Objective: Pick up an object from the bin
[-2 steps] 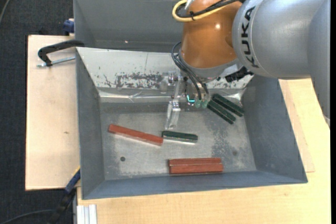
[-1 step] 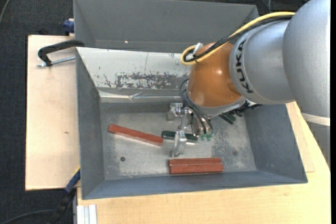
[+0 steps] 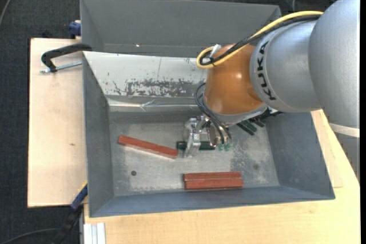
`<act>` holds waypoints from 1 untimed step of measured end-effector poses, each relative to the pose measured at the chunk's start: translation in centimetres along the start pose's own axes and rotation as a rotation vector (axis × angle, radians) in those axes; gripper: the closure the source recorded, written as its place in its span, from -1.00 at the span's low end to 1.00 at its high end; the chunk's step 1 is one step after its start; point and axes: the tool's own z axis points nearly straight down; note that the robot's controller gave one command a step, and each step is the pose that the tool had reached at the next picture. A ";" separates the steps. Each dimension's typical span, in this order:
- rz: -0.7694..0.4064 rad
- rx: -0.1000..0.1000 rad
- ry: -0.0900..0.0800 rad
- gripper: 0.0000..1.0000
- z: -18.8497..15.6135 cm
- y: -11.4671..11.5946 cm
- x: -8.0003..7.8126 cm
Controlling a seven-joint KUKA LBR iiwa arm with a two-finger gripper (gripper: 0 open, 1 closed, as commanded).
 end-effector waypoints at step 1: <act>-0.040 0.000 -0.014 1.00 -15.2 -1.5 -1.0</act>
Offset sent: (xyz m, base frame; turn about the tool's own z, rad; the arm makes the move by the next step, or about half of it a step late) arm 0.0072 -0.0160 0.1462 -0.0410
